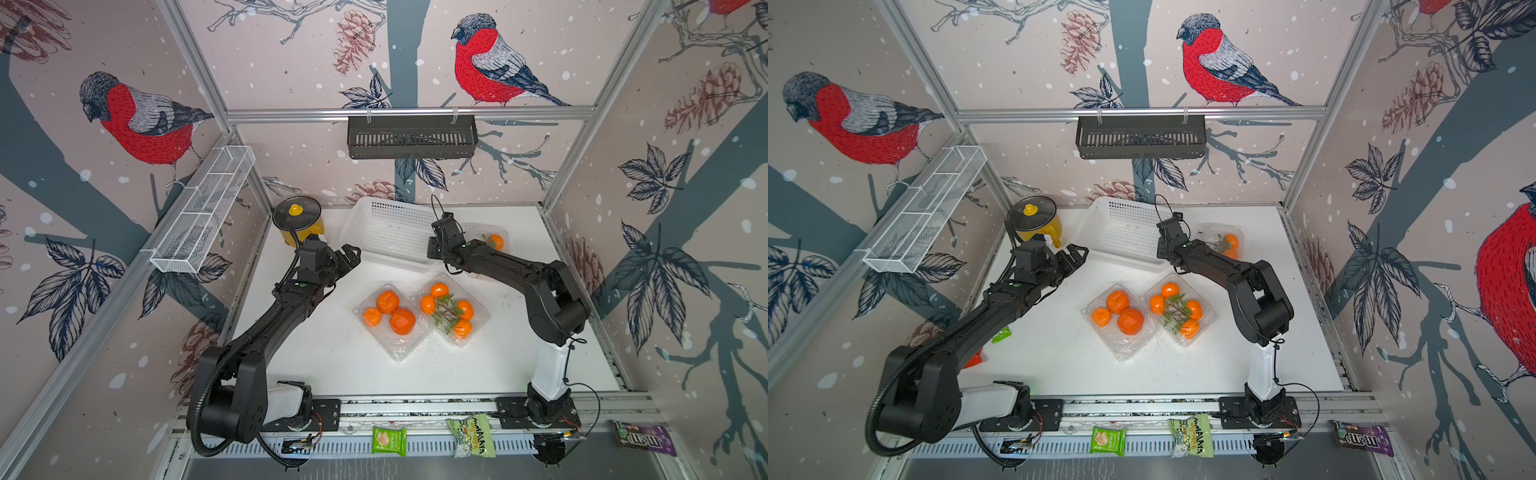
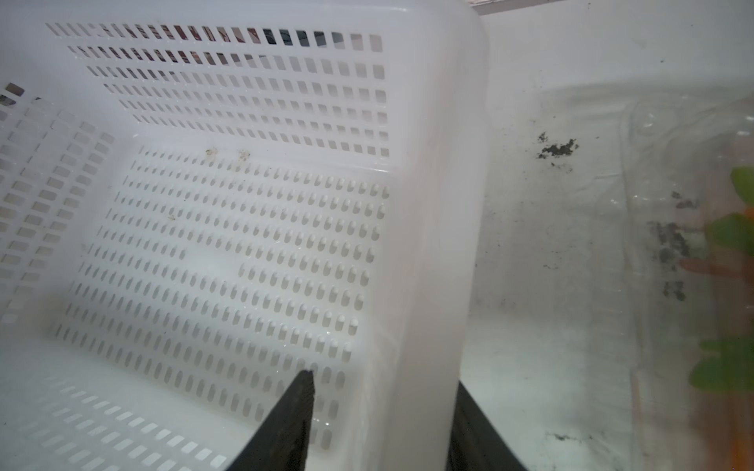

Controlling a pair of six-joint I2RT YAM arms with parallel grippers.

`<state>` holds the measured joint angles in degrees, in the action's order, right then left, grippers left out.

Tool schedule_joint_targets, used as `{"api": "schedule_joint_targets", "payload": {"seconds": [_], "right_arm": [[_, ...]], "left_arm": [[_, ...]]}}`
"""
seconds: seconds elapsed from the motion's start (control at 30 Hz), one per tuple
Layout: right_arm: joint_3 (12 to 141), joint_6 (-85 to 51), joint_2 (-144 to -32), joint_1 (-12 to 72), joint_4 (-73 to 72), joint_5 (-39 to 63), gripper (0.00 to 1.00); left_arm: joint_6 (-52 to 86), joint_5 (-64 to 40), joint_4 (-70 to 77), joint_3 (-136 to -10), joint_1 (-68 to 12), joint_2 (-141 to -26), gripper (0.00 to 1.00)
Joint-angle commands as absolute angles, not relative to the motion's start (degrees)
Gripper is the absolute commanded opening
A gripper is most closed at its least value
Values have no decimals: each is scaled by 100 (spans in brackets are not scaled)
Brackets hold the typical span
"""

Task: Take oranges out of containers
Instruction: Adjust the basket at the center of the board.

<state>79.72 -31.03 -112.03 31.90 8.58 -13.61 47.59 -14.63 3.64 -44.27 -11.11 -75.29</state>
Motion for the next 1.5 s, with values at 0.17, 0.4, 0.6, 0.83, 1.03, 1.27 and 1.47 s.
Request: {"api": "schedule_joint_targets", "payload": {"seconds": [0.17,0.4,0.6,0.83,1.03,1.27,1.47], "right_arm": [[8543,-2255,-11682,2909,1306,-1749,24],[9571,-1788,-12351,2491,1737,-1820,23],[10347,-1237,-12860,2415,1791,-1726,25],[10596,-826,-12906,2392,1916,-1566,38],[10079,-1026,-11985,2441,1723,-1479,77],[8206,-1750,-10231,2564,1269,-1277,100],[6870,-2442,-9421,2648,1028,-689,100]], "left_arm": [[4286,-2125,264,-4733,-1266,-7443,98],[4133,-2194,-3,-4605,-1370,-7260,98],[4052,-2121,-208,-4484,-1436,-7072,98],[4052,-2076,-350,-4500,-1560,-6884,98],[4008,-2050,-685,-4427,-1582,-6643,98],[4033,-1969,-750,-4159,-1591,-6171,98],[4120,-1914,-500,-4225,-1915,-6359,98]]}}
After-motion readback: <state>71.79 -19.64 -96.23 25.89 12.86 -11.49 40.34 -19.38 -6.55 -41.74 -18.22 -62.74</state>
